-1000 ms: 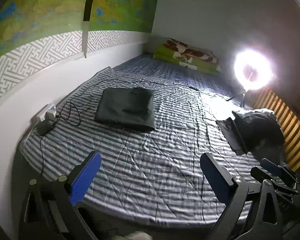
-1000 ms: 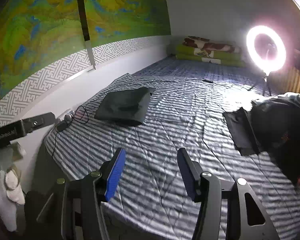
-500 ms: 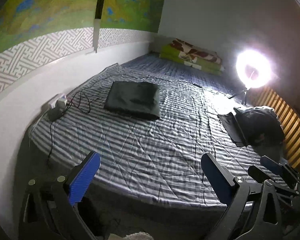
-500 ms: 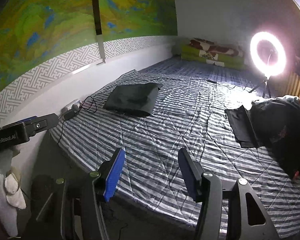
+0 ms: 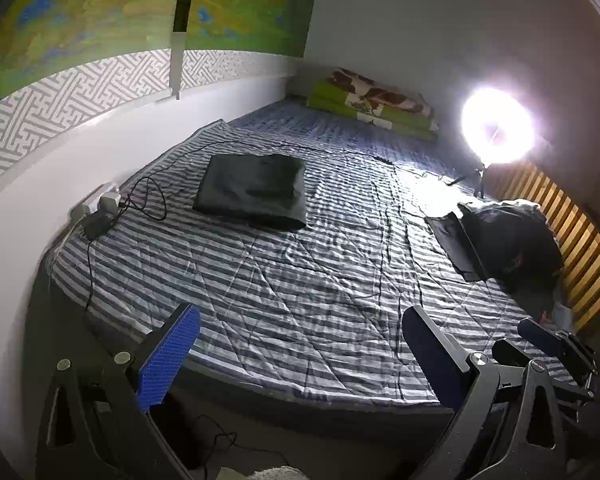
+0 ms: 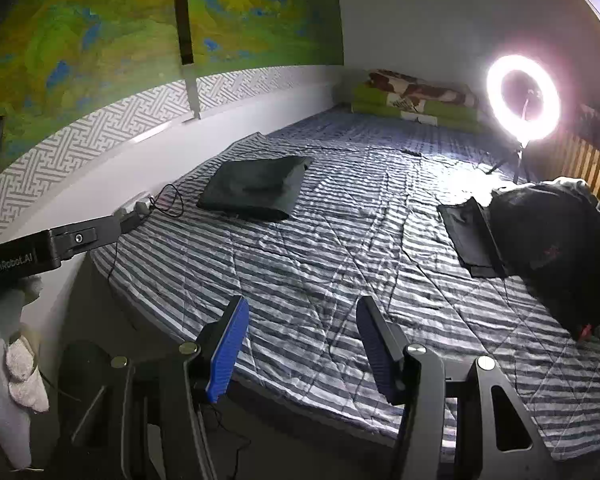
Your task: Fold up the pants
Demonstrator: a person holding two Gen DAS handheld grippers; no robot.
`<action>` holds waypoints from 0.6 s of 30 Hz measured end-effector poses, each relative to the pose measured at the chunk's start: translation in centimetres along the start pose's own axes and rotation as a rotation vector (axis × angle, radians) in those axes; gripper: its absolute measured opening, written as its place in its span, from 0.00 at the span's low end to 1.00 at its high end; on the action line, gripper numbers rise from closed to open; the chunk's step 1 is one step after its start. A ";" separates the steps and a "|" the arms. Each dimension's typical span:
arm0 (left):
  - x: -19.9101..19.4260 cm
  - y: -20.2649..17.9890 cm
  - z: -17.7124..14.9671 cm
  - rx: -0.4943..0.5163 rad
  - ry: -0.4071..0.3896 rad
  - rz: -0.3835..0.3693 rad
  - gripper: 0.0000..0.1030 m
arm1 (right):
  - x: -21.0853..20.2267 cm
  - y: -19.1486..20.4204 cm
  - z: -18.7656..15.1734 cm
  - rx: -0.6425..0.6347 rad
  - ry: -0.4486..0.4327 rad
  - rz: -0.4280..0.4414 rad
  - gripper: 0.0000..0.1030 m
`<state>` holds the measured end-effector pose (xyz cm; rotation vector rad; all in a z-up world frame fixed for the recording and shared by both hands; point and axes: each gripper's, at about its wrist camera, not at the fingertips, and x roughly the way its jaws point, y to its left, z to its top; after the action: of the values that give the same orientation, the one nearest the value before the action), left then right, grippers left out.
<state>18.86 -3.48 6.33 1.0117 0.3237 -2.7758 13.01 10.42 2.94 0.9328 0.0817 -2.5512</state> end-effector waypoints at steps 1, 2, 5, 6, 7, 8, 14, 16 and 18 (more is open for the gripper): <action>0.1 -0.1 0.0 0.001 0.000 -0.002 0.99 | 0.0 -0.1 -0.1 0.002 0.002 -0.003 0.51; 0.1 -0.2 0.0 0.002 -0.001 -0.003 0.99 | -0.1 -0.1 -0.2 0.005 0.001 -0.008 0.51; 0.2 -0.5 -0.1 0.007 -0.005 0.003 0.99 | -0.1 -0.1 -0.2 0.006 0.001 -0.009 0.51; 0.2 -0.5 -0.1 0.008 -0.006 0.003 0.99 | -0.1 -0.1 -0.2 0.006 0.002 -0.009 0.51; 0.2 -0.5 -0.1 0.008 -0.007 0.003 0.99 | -0.1 -0.1 -0.2 0.005 0.003 -0.007 0.51; 0.2 -0.4 -0.1 0.007 -0.007 0.004 0.99 | -0.1 -0.1 -0.2 0.005 0.004 -0.007 0.51; 0.2 0.0 -0.2 -0.002 -0.007 0.015 0.99 | 0.1 0.1 -0.3 0.011 0.011 0.003 0.51; 0.2 0.2 -0.2 -0.005 -0.009 0.015 0.99 | 0.1 0.1 -0.4 0.008 0.011 0.001 0.51; 0.2 0.3 -0.3 -0.002 -0.009 0.017 0.99 | 0.1 0.1 -0.4 0.009 0.011 0.003 0.51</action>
<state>18.96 -3.72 5.98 0.9965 0.3153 -2.7632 13.21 10.40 2.59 0.9502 0.0714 -2.5458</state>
